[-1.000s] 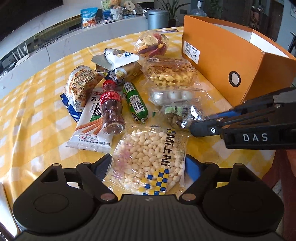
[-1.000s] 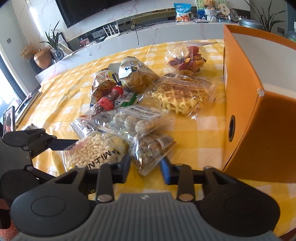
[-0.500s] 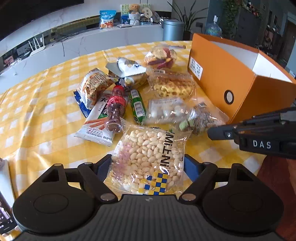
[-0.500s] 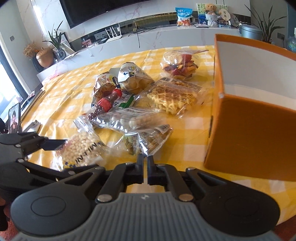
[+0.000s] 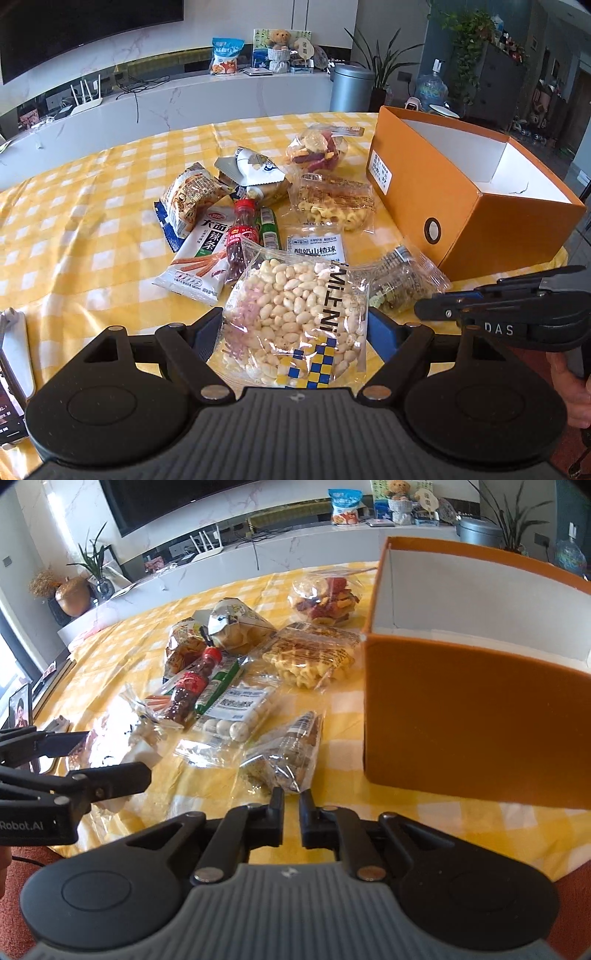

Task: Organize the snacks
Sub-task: 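Close the left tool on the MILNI bag while the right tool grips the nut bag, then carry both held bags over the orange box with both tools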

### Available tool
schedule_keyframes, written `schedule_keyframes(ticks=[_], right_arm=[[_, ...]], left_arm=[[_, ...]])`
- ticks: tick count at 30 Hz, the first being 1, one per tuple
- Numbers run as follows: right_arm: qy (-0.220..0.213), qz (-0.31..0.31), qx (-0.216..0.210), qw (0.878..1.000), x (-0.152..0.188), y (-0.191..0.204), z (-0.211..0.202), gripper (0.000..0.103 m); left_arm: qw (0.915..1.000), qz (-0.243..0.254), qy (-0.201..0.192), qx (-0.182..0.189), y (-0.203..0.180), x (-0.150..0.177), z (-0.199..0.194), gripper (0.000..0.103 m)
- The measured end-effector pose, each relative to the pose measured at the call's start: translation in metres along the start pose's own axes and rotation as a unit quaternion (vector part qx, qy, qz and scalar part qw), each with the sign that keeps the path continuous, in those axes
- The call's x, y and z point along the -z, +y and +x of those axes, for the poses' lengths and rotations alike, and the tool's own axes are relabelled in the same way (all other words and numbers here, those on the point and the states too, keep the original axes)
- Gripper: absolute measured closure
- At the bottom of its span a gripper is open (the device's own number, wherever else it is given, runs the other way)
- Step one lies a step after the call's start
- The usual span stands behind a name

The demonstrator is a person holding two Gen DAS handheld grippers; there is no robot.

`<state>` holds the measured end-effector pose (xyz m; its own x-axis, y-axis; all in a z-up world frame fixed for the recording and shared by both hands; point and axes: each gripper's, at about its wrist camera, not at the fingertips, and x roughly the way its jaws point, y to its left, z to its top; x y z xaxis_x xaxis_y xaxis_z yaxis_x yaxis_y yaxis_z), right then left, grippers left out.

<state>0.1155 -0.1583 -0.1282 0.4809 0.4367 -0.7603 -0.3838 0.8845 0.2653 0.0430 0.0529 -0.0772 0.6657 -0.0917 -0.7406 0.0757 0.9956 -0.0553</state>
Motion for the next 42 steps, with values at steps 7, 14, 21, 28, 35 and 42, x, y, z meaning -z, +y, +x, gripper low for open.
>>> schedule_keyframes(ticks=[7, 14, 21, 28, 35, 42], right_arm=[[-0.011, 0.062, -0.006, 0.998, 0.001, -0.015, -0.004, 0.043], [-0.013, 0.09, -0.008, 0.996, -0.009, -0.009, 0.007, 0.03], [-0.005, 0.061, 0.032, 0.998, -0.019, 0.008, 0.026, 0.026], [-0.003, 0.041, 0.041, 0.998, -0.014, 0.01, 0.032, 0.045], [-0.009, 0.025, 0.037, 0.999, -0.014, 0.009, 0.022, 0.059], [-0.035, 0.013, 0.03, 0.999, -0.008, 0.004, -0.01, 0.066]], left_arm=[[0.9997, -0.021, 0.002, -0.008, 0.006, 0.001, 0.006, 0.01], [0.9995, -0.029, 0.009, -0.009, 0.009, 0.002, 0.015, 0.01], [0.9992, -0.037, 0.017, -0.006, 0.014, 0.003, 0.023, 0.01], [0.999, -0.04, 0.018, 0.001, 0.014, 0.004, 0.026, 0.01], [0.9991, -0.04, 0.009, 0.002, 0.011, 0.002, 0.019, 0.01], [0.9996, -0.029, -0.005, 0.003, -0.002, -0.005, 0.008, 0.01]])
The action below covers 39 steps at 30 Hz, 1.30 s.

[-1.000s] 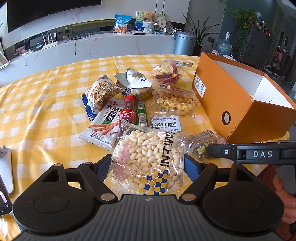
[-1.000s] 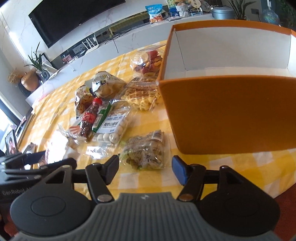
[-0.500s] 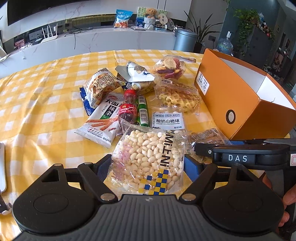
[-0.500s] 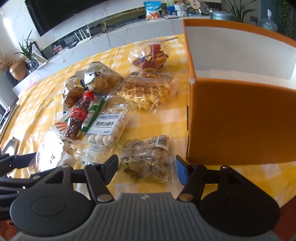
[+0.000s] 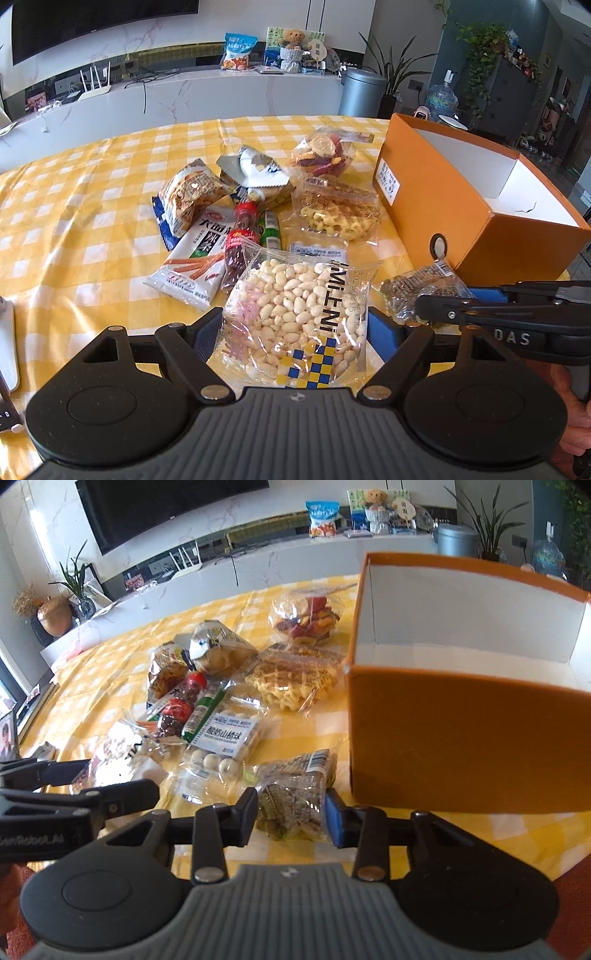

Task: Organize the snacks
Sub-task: 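Carry both held bags over the orange box with both tools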

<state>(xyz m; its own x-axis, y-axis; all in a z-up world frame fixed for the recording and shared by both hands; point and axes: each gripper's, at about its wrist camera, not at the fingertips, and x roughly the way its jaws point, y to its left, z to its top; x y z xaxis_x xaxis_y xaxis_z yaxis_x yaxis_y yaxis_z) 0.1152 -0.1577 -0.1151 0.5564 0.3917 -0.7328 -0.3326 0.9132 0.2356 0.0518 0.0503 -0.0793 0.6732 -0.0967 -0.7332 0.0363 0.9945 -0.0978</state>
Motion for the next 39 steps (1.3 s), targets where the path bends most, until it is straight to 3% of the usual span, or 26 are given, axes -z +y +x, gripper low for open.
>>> schedule_keyframes(ticks=[12, 18, 23, 28, 31, 35, 37, 39], right_arm=[[-0.095, -0.027, -0.032, 0.995, -0.009, -0.005, -0.083, 0.068], [-0.147, -0.029, -0.009, 0.989, -0.024, -0.02, -0.113, 0.069], [-0.178, -0.023, 0.017, 0.984, -0.042, -0.044, -0.131, 0.069], [-0.164, 0.017, 0.028, 0.986, -0.059, -0.088, -0.137, 0.069], [-0.142, 0.036, 0.035, 0.989, -0.069, -0.116, -0.135, 0.069], [-0.082, 0.058, 0.029, 0.995, -0.078, -0.147, -0.115, 0.069], [-0.053, 0.072, 0.019, 0.996, -0.08, -0.161, -0.105, 0.069], [-0.031, 0.086, 0.014, 0.996, -0.083, -0.172, -0.097, 0.069]], left_arm=[[0.9986, 0.027, -0.045, -0.001, -0.027, -0.025, -0.031, 0.01], [0.9969, 0.023, -0.073, 0.02, -0.035, -0.048, -0.043, 0.01], [0.9922, 0.059, -0.103, 0.039, -0.061, -0.08, -0.046, 0.01], [0.9853, 0.117, -0.098, 0.077, -0.101, -0.11, -0.024, 0.01], [0.9843, 0.136, -0.063, 0.093, -0.124, -0.123, 0.007, 0.01], [0.9702, 0.213, -0.029, 0.112, -0.158, -0.13, 0.044, 0.01], [0.9676, 0.229, 0.012, 0.104, -0.168, -0.132, 0.065, 0.01], [0.9656, 0.241, 0.028, 0.094, -0.175, -0.132, 0.078, 0.01]])
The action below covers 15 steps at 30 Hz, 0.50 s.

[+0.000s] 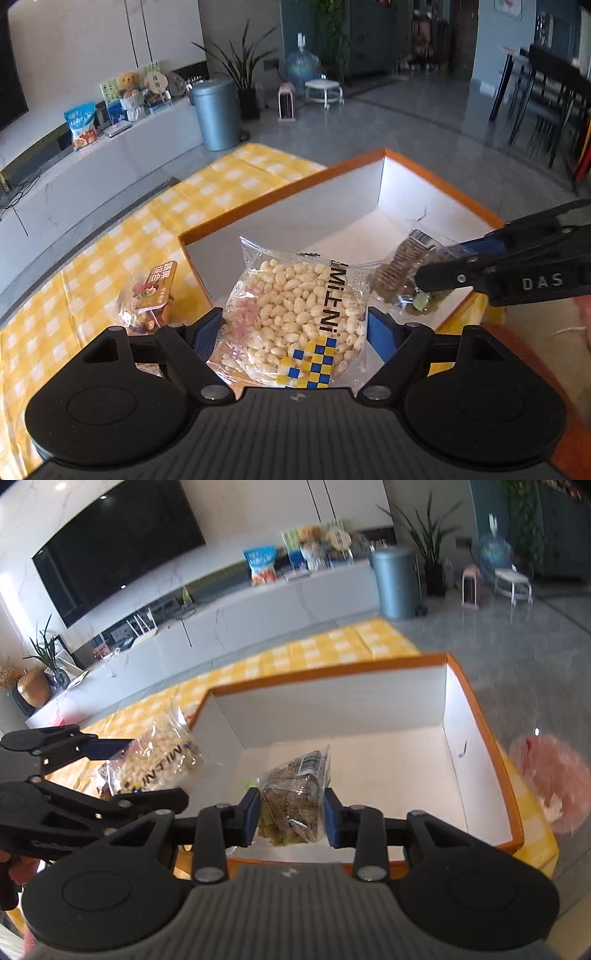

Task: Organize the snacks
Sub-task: 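Carry both held bags over the orange box with both tools, then open both tools to drop the bags into the orange box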

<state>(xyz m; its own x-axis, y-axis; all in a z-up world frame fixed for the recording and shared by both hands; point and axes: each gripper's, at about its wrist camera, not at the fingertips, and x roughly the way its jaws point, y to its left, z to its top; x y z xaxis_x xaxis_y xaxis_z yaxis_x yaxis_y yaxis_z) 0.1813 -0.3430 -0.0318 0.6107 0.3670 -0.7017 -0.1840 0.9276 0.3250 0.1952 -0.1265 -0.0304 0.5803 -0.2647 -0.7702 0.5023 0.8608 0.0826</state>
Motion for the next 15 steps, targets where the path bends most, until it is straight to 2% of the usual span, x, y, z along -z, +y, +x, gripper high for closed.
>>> schedule_keyframes(ticks=[4, 5, 7, 10, 15], right_arm=[[0.031, 0.008, 0.002, 0.999, -0.004, -0.007, 0.014, 0.072], [0.036, 0.008, 0.002, 0.999, -0.005, -0.006, 0.017, 0.088], [0.052, 0.013, -0.003, 0.999, -0.007, -0.009, 0.026, 0.097], [0.075, 0.016, -0.011, 0.997, -0.009, -0.011, 0.038, 0.098], [0.072, -0.012, -0.005, 0.997, -0.006, -0.002, 0.038, 0.095]], left_arm=[[0.999, 0.02, 0.039, 0.005, -0.005, -0.005, 0.015, 0.01], [0.9986, 0.025, 0.046, -0.001, -0.005, -0.005, 0.018, 0.01], [0.9977, 0.037, 0.054, -0.014, -0.005, -0.006, 0.022, 0.01], [0.9963, 0.053, 0.065, -0.021, -0.009, -0.007, 0.029, 0.01], [0.9935, 0.078, 0.075, -0.036, -0.015, -0.006, 0.035, 0.009]])
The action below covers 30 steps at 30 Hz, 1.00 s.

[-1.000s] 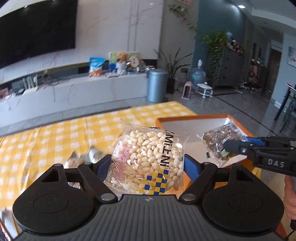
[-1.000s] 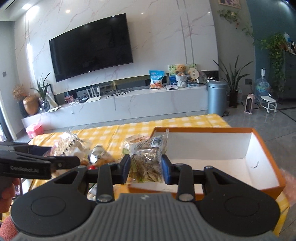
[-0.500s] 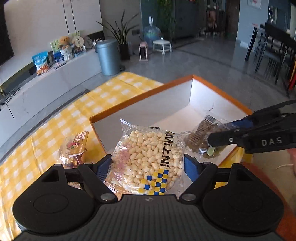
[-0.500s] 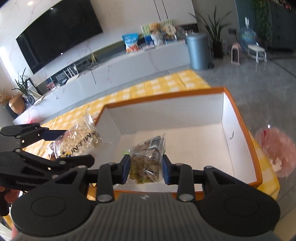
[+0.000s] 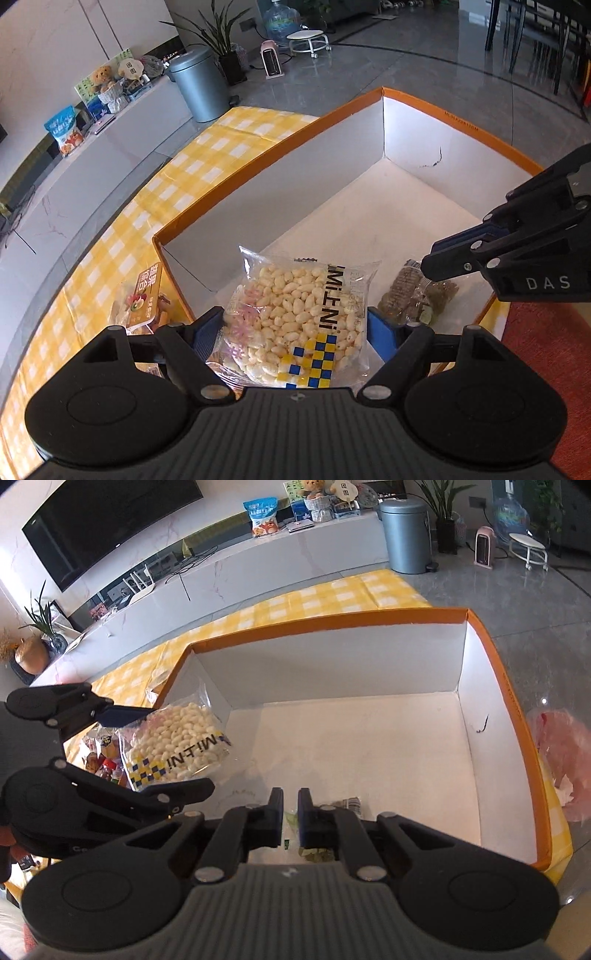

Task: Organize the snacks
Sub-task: 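Open both tools to drop the bags into the orange box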

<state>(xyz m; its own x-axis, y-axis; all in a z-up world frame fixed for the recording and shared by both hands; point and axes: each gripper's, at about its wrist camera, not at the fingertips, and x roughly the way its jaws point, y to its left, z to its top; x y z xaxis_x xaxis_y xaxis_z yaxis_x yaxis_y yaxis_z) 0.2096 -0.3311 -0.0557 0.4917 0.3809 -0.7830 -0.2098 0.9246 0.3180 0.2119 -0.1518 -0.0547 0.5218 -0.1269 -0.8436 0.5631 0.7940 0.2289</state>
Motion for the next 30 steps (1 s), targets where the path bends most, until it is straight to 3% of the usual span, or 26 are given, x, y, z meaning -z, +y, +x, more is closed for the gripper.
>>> schedule_keyframes(ticks=[4, 6, 10, 17, 24, 30], right_arm=[[-0.015, -0.008, 0.013, 1.0, 0.003, 0.003, -0.005, 0.088], [-0.019, -0.009, 0.016, 1.0, 0.005, 0.001, -0.006, 0.076], [-0.021, -0.001, 0.021, 1.0, 0.006, 0.0, -0.008, 0.072], [-0.039, 0.002, 0.037, 0.999, 0.008, 0.0, -0.019, 0.05], [-0.062, 0.001, 0.048, 0.997, 0.008, -0.001, -0.037, 0.042], [-0.097, -0.008, 0.042, 0.994, 0.015, 0.011, -0.053, 0.039]], left_arm=[[0.9999, 0.009, 0.005, -0.006, -0.003, -0.002, 0.002, 0.007], [0.9999, 0.008, 0.005, -0.005, -0.002, -0.001, 0.001, 0.006], [1.0, 0.0, 0.001, -0.004, -0.002, 0.0, -0.002, 0.005], [0.9995, -0.002, -0.032, -0.009, -0.005, 0.003, -0.015, 0.005], [0.9975, -0.014, -0.067, -0.017, -0.001, 0.007, -0.037, 0.005], [0.9905, -0.061, -0.119, -0.03, 0.011, 0.022, -0.069, 0.005]])
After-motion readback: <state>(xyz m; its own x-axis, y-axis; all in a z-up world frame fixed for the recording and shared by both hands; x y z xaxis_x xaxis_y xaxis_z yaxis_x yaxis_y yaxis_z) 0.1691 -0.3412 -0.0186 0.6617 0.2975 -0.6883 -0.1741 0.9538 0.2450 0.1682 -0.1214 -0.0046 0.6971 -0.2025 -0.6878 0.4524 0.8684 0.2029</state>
